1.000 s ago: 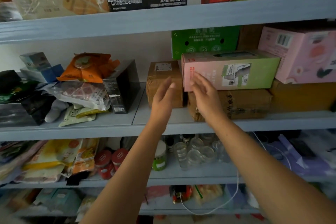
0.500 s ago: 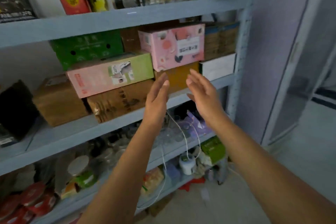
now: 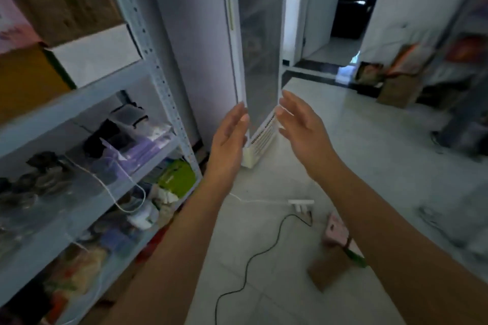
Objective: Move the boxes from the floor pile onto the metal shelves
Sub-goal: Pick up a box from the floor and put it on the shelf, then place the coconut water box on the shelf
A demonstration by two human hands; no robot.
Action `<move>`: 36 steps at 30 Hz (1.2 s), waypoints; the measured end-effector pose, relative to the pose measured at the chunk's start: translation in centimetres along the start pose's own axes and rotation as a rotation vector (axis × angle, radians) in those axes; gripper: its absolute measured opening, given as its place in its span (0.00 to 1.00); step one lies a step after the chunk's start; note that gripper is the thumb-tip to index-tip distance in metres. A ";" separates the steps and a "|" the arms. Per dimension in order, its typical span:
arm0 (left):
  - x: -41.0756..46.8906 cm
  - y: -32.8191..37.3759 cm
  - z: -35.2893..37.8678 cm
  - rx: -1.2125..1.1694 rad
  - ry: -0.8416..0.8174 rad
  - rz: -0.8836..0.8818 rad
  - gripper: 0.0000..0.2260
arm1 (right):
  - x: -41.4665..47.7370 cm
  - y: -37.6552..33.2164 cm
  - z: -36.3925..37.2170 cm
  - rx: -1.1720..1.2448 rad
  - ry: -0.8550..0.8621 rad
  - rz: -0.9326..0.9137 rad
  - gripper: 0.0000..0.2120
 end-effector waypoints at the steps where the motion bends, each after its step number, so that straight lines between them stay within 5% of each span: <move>1: 0.0 -0.1 2.5 0.008 -0.041 -0.002 0.16 | -0.2 0.6 -2.3 -0.012 0.026 0.012 0.22; 9: 0.7 -2.0 17.9 -0.005 -0.298 -0.064 0.17 | -0.1 3.6 -16.4 -0.103 0.220 0.107 0.21; 23: 4.5 -16.2 36.8 0.048 -0.628 -0.320 0.17 | 0.9 17.4 -33.4 -0.143 0.475 0.429 0.18; 36: 4.5 -40.1 49.5 0.157 -0.492 -0.786 0.13 | 5.5 42.5 -50.0 -0.070 0.505 0.763 0.18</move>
Point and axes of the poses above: each hand's wrist, its own x-axis towards the middle knuckle, its own z-axis out of the palm, y = z × x, the point moved 10 cm from there along x, towards the middle knuckle, and after that the axes turned 9 degrees about x, right-handed, at the moved point
